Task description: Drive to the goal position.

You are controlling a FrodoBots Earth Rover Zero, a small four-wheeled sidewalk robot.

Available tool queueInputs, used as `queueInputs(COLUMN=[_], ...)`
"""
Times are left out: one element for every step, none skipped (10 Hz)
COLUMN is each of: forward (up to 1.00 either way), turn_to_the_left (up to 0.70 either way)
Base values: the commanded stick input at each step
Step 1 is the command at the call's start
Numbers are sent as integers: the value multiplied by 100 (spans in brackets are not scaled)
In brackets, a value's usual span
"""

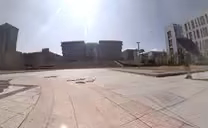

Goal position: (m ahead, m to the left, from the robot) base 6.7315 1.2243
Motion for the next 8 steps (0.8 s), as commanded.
queueInputs(forward=[70,70,70,70,70,70,70,70], turn_to_the_left=[2,2,2,2,2,2,2,2])
